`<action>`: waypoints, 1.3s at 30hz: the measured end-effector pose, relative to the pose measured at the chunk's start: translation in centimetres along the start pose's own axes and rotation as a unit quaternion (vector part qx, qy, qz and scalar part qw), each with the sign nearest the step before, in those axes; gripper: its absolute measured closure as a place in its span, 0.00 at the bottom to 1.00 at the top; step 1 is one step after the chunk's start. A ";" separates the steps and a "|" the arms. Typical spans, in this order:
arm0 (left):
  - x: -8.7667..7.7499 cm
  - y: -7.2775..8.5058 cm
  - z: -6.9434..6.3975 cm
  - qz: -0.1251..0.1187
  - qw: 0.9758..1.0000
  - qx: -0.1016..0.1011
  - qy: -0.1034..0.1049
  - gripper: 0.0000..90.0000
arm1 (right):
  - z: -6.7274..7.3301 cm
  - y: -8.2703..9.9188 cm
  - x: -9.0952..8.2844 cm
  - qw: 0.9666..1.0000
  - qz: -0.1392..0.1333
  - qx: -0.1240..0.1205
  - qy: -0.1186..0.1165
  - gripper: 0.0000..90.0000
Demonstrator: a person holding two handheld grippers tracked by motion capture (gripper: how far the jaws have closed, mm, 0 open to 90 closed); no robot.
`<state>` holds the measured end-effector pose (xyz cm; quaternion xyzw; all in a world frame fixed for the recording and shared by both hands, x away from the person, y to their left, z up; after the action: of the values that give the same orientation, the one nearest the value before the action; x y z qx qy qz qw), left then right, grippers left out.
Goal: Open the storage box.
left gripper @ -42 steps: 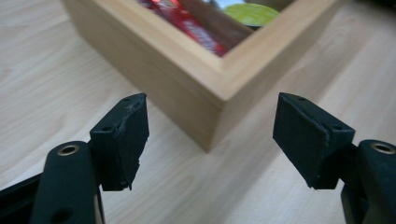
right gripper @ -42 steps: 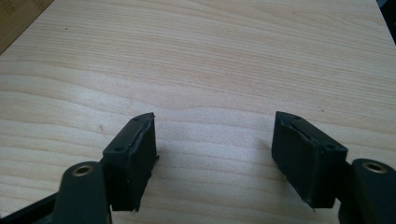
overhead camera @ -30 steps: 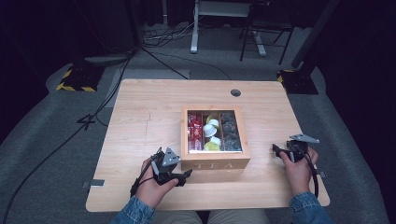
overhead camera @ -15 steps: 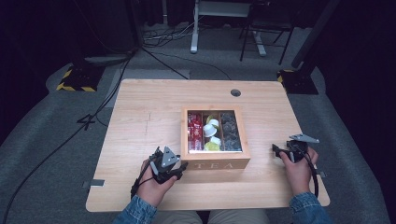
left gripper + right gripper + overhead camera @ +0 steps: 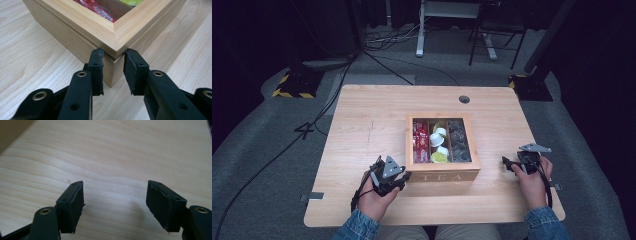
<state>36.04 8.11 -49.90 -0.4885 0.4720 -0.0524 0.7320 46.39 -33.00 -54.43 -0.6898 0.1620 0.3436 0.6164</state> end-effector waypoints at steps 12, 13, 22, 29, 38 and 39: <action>0.0 -0.3 0.1 0.001 1.000 0.002 0.000 0.76 | 6.7 -3.3 -6.1 0.984 -0.070 -0.049 -0.154 0.30; 0.0 -0.3 0.1 -0.001 1.000 0.002 0.002 0.76 | 7.9 -3.7 -6.9 0.979 -0.078 -0.056 -0.179 0.29; 0.0 -0.5 0.1 -0.003 1.000 0.000 0.001 0.75 | 12.2 -3.4 -7.8 0.964 -0.055 -0.096 -0.243 0.24; 0.0 -0.5 0.1 -0.003 1.000 0.001 0.000 0.75 | 14.0 -2.8 -6.7 0.961 -0.042 -0.097 -0.256 0.24; -0.1 -0.7 0.2 -0.011 1.000 0.001 -0.006 0.75 | 14.5 -2.5 -5.6 0.964 -0.034 -0.106 -0.242 0.32; -0.1 -0.7 0.2 -0.013 1.000 0.000 -0.006 0.75 | 14.6 -2.5 -5.6 0.964 -0.035 -0.108 -0.242 0.33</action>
<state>36.40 7.92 -49.26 -0.4948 0.4609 -0.0591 0.7343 40.04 -19.59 -48.91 -0.6539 -0.0539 0.4939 0.5706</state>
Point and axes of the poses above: each handheld gripper's, and its own axes: x roughly forward along the jaws, y roughly out of its underside, z roughly to its left, the point moved 8 cm from there along x, roughly forward along the jaws, and after that the axes turned 6 degrees about x, right-handed, at the moved point
